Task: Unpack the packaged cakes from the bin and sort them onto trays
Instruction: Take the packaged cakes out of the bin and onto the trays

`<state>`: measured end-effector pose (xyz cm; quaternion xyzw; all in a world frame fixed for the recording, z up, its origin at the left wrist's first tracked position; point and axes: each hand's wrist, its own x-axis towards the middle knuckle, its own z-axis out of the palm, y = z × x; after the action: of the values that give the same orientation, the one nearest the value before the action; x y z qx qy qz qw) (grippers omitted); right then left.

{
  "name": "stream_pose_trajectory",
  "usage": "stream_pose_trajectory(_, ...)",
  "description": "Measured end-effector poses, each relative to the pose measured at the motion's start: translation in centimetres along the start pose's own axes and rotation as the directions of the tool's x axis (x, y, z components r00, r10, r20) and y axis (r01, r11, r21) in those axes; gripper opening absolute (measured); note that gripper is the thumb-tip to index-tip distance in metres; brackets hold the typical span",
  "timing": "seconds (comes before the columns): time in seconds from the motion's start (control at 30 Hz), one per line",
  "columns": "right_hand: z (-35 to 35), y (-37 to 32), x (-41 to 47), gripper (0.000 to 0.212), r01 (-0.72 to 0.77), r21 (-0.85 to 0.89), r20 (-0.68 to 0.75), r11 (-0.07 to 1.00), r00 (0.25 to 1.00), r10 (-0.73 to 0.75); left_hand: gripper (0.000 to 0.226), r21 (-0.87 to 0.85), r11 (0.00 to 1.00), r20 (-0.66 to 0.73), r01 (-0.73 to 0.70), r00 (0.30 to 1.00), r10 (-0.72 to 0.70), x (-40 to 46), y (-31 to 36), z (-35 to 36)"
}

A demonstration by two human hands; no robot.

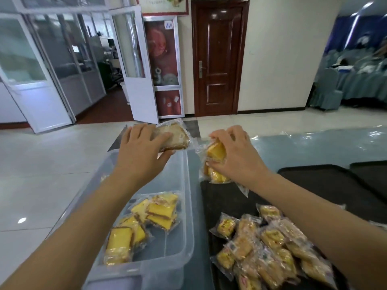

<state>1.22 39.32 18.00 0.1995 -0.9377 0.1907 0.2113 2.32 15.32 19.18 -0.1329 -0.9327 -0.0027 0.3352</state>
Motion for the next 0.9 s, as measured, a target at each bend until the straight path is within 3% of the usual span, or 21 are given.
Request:
stream_pose_trajectory(0.17,-3.9,10.7,-9.0,0.064,-0.093,-0.098,0.028,0.991,0.995,0.096,0.045,-0.131,0.991,-0.005,-0.035,0.999,0.035,-0.8,12.8,3.0)
stream_pose_trajectory(0.43,-5.4,25.3,-24.9,0.062,-0.311,-0.231,0.079,0.922,0.938,0.336,0.046,-0.324,0.936,0.242,-0.135,0.945,0.22,-5.5,31.4,12.0)
stream_pose_trajectory(0.63,-6.2,31.1,-31.8,0.059,-0.449,-0.278,0.111,0.849,0.863,0.493,0.054,-0.406,0.891,0.373,-0.202,0.854,0.363,-6.4,38.9,16.3)
stream_pose_trajectory(0.9,-8.7,37.6,-34.0,0.057,-0.626,-0.224,-0.036,0.747,0.771,0.636,0.04,-0.495,0.83,0.302,-0.256,0.845,0.441,-3.9,45.2,20.7)
